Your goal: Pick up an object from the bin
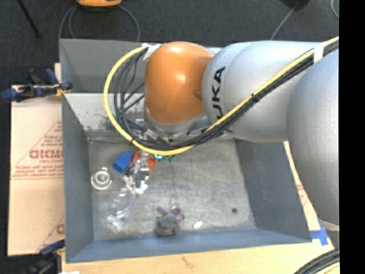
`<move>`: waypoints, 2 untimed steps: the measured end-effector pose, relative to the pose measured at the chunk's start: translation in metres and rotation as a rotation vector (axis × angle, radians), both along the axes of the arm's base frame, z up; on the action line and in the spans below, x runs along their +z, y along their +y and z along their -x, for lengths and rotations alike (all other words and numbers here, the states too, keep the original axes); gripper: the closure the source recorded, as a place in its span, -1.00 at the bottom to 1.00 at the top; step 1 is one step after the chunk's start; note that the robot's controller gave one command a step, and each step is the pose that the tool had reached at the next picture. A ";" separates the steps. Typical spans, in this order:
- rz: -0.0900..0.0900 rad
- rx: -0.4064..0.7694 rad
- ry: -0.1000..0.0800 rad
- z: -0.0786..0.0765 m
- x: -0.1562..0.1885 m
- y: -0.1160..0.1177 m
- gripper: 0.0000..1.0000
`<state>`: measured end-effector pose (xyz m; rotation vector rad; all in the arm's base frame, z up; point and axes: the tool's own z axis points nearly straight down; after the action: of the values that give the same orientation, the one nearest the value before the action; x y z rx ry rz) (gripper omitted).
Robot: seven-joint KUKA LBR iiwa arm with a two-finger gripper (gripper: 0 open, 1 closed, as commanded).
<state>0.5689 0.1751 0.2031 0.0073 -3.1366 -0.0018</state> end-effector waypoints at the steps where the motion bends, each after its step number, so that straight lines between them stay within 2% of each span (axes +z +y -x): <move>1: -0.005 -0.138 -0.013 -0.025 -0.090 0.002 -1.00; 2: -0.002 -0.138 -0.008 -0.022 -0.092 0.002 1.00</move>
Offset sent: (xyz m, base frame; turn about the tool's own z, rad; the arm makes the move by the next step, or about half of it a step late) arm 0.0208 0.0018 -0.0932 0.1373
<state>0.5913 0.1768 0.1115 -0.2095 -3.1379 -0.0059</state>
